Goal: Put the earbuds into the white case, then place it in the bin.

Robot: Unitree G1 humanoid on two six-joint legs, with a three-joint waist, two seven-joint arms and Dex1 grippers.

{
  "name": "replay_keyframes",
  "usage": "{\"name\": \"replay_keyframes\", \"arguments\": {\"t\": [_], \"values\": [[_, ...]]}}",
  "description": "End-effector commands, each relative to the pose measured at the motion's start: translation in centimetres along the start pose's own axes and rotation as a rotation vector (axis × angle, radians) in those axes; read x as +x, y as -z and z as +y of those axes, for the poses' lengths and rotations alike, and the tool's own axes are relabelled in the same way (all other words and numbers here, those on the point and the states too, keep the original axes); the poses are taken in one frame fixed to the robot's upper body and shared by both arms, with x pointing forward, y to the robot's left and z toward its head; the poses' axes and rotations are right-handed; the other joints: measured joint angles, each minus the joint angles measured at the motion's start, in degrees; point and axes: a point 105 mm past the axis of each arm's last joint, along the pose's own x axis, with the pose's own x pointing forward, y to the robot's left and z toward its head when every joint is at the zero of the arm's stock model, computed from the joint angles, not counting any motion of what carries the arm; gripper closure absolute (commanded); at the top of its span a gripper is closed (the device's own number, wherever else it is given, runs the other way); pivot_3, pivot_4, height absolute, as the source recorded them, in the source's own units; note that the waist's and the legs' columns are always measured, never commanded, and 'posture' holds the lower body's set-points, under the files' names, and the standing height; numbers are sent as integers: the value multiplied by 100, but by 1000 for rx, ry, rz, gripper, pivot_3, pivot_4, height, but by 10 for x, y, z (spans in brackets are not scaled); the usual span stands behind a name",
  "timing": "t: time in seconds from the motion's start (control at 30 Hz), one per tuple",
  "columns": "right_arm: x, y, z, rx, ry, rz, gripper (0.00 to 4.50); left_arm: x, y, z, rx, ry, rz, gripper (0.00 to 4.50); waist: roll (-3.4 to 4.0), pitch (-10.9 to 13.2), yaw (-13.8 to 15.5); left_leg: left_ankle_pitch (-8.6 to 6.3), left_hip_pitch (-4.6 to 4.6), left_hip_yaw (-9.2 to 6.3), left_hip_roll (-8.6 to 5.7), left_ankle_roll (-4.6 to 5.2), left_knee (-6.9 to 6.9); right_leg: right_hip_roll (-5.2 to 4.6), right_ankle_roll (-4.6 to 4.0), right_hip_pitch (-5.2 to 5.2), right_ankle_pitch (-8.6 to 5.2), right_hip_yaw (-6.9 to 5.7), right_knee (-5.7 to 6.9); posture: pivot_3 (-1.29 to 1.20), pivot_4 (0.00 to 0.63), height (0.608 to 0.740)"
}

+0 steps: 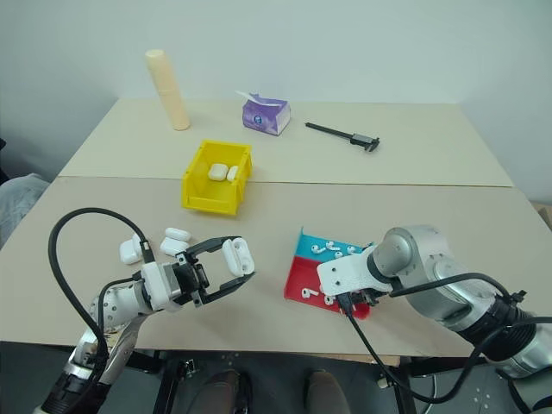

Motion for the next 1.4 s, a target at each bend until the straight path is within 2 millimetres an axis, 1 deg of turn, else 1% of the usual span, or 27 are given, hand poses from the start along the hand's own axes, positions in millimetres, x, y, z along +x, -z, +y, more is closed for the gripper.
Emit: {"name": "replay_keyframes", "arguments": {"t": [0.03,0.33,0.47,0.63,0.77,0.87,0.93,1.3,1.4], "values": [[-3,-5,0,-17,2,-17,2123,0,-10,4,31,-9,-18,1695,0,0,-2,0,0,0,0,0,0,0,0,0,0,0,0,0,150,740],[-2,-1,0,-27,10,-6,2123,-1,-8,4,31,-14,-11,1695,-1,-2,-12,0,2,0,1,0,0,0,0,3,0,-1,0,0,150,740],[-1,3,-1,-38,22,25,2123,-1,-7,3,31,-12,-6,1695,-1,-4,-15,0,4,0,0,0,0,0,0,4,0,-2,0,0,150,740],[0,0,1,-39,13,3,2123,-2,-6,2,21,-13,8,1695,-1,-6,-21,0,4,0,1,0,0,0,0,5,0,-1,0,0,150,740],[2,4,0,-39,19,20,2123,-2,-6,3,30,-15,12,1695,-2,-11,-25,0,5,0,1,0,0,0,0,5,0,-2,0,0,150,740],[3,4,1,-43,16,20,2694,-1,-6,2,31,-15,14,1695,-4,-22,-27,0,7,-1,1,0,0,0,0,7,0,-2,0,0,150,740],[3,3,2,-52,11,18,3325,-1,-6,2,28,-16,16,1695,-4,-23,-28,0,10,0,1,0,0,0,0,11,0,-2,-1,0,150,740],[4,3,3,-56,12,13,3325,-1,-6,4,35,-25,25,1695,-5,-30,-30,0,13,-2,1,0,0,1,0,13,0,-2,-1,0,150,740],[4,1,2,-61,18,8,3806,-1,-6,5,34,-31,24,1695,-5,-30,-30,0,13,-2,1,0,0,1,0,13,0,-2,-1,0,150,740]]}}
